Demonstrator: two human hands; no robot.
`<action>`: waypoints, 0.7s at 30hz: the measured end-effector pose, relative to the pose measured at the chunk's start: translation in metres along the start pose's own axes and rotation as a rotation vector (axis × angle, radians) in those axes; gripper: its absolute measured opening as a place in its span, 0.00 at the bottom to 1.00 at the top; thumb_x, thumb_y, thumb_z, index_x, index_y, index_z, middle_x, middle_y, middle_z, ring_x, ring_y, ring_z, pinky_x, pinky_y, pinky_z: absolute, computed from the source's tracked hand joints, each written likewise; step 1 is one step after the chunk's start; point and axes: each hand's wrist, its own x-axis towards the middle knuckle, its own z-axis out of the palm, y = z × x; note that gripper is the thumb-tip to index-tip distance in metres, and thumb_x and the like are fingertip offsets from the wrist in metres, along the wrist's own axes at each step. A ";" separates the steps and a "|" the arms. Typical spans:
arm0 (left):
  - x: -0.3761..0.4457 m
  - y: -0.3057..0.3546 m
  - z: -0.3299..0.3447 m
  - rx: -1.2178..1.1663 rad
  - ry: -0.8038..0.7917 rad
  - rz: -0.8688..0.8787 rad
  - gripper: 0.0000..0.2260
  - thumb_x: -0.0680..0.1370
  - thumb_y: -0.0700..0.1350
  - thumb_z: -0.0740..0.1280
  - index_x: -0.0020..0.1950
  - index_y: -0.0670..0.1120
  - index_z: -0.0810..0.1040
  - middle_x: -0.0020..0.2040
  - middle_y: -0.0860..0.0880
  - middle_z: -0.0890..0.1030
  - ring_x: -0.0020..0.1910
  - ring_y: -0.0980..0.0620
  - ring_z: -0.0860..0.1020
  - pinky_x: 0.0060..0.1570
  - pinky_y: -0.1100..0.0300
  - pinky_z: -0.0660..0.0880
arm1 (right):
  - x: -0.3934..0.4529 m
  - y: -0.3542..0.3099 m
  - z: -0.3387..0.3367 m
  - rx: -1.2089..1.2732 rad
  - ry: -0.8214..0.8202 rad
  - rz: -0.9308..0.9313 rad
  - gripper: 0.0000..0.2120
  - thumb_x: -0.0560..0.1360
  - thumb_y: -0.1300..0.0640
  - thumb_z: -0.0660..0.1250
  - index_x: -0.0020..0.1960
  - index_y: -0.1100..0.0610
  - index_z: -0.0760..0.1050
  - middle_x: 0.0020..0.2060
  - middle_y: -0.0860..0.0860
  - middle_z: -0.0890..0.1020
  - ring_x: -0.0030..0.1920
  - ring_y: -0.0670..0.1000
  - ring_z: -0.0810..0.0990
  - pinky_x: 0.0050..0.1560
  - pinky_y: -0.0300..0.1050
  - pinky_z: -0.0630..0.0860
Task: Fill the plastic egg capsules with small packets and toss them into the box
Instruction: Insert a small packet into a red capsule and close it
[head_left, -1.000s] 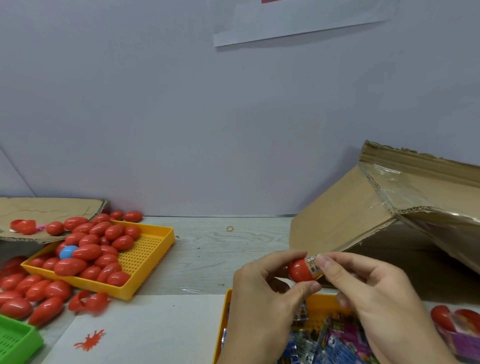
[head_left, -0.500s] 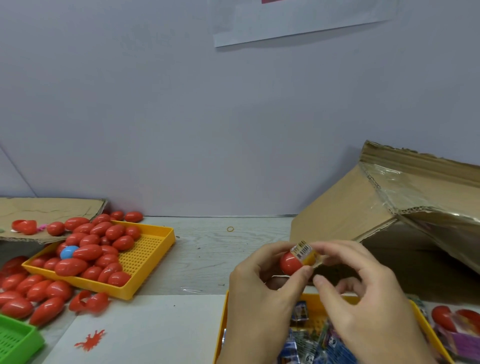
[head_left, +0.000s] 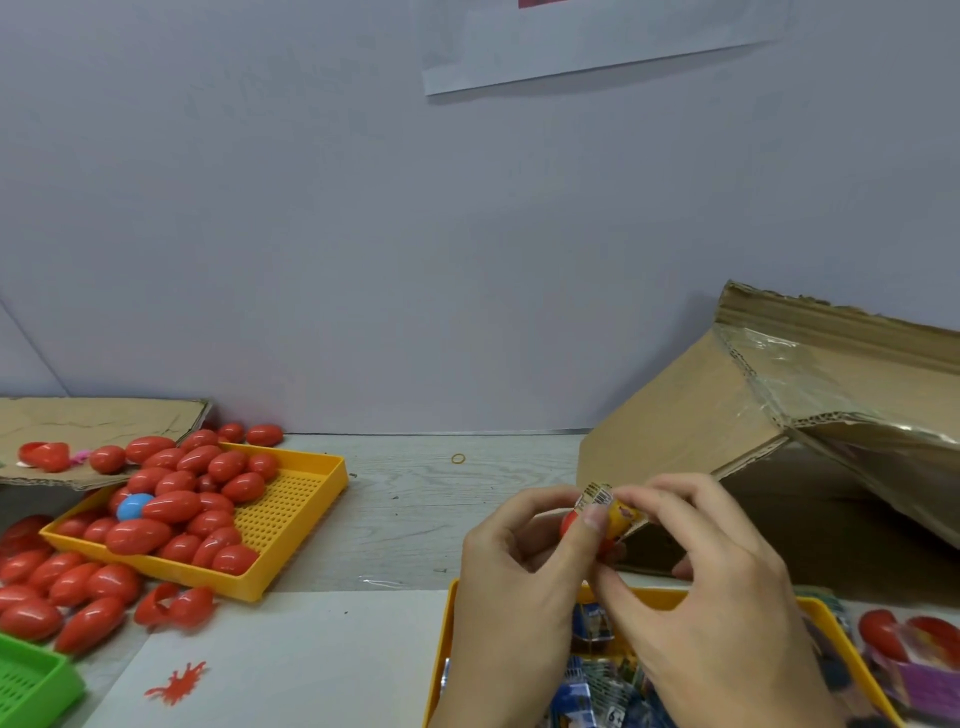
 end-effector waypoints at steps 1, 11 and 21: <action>0.000 0.000 0.000 -0.012 -0.002 0.001 0.08 0.68 0.52 0.72 0.45 0.56 0.84 0.44 0.47 0.87 0.45 0.49 0.86 0.45 0.60 0.82 | 0.000 0.000 0.000 0.017 0.010 -0.006 0.22 0.59 0.54 0.82 0.52 0.49 0.82 0.47 0.43 0.76 0.45 0.46 0.77 0.37 0.31 0.68; -0.001 -0.002 -0.002 0.030 -0.066 -0.032 0.07 0.73 0.55 0.71 0.49 0.56 0.82 0.43 0.45 0.86 0.42 0.50 0.85 0.46 0.52 0.82 | -0.002 0.003 -0.001 0.115 -0.067 -0.042 0.25 0.61 0.59 0.82 0.56 0.46 0.80 0.51 0.38 0.74 0.54 0.39 0.74 0.44 0.30 0.71; 0.001 -0.004 -0.001 0.088 -0.131 0.006 0.10 0.73 0.55 0.70 0.46 0.51 0.84 0.41 0.37 0.83 0.34 0.49 0.79 0.38 0.56 0.78 | -0.001 0.004 -0.001 0.146 -0.042 -0.055 0.32 0.63 0.68 0.79 0.56 0.39 0.76 0.53 0.33 0.72 0.58 0.35 0.71 0.50 0.32 0.69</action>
